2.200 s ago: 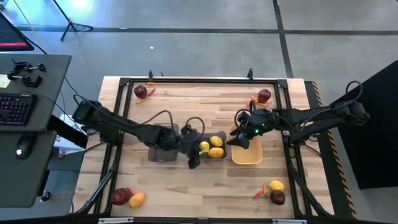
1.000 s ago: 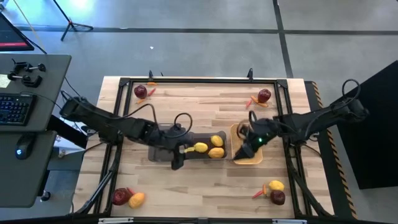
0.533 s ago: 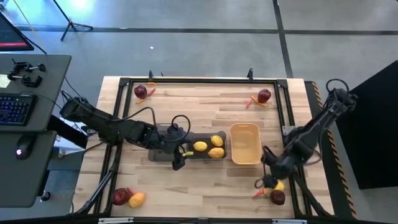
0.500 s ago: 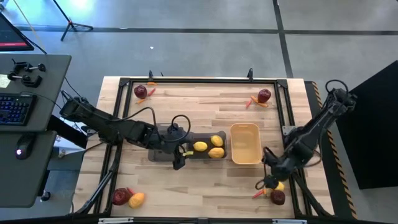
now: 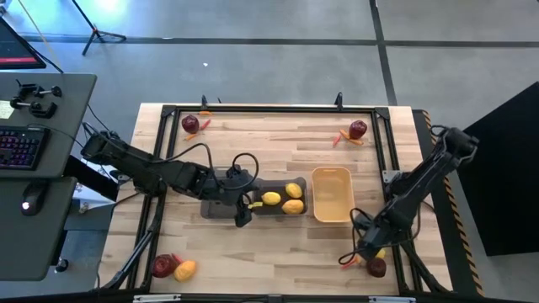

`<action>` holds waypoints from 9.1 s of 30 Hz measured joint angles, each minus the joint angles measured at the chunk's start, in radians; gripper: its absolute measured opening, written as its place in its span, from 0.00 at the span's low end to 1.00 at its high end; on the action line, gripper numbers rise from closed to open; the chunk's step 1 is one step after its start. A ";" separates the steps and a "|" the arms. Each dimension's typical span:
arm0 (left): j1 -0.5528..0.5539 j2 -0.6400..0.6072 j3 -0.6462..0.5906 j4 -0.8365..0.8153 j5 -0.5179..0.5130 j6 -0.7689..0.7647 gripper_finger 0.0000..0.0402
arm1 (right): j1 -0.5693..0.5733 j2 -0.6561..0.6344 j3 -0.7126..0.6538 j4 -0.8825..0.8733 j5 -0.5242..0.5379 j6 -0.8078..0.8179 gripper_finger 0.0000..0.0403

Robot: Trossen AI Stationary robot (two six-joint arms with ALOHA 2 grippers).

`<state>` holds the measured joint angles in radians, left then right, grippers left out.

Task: Sort produce into baskets
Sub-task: Put the lemon into the right black bin, then put the apple into the yellow bin

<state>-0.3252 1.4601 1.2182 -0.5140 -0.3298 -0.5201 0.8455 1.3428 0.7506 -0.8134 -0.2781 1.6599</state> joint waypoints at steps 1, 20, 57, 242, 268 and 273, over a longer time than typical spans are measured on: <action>0.000 0.000 0.000 0.001 0.000 0.000 0.71 | 0.000 0.014 0.000 0.001 -0.013 -0.001 0.89; 0.000 0.000 0.000 -0.025 0.001 0.000 0.71 | 0.000 0.167 0.000 0.016 -0.091 -0.019 0.84; 0.058 -0.316 0.001 -0.067 -0.240 0.016 0.71 | -0.465 0.086 0.274 0.467 0.573 -0.782 0.49; 0.145 -0.092 -0.034 0.117 -0.008 0.010 0.72 | 0.011 0.014 0.274 -0.213 0.016 0.129 0.89; 0.181 -0.124 -0.035 0.061 -0.040 0.024 0.72 | 0.074 0.170 0.273 -0.114 -0.071 0.063 0.89; 0.181 -0.124 -0.035 0.061 -0.040 0.016 0.72 | 0.078 0.233 0.273 -0.108 -0.072 0.036 0.89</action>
<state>-0.1444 1.3365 1.1831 -0.4526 -0.3698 -0.5041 0.9237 1.5761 1.0233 -0.9213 -0.3498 1.6955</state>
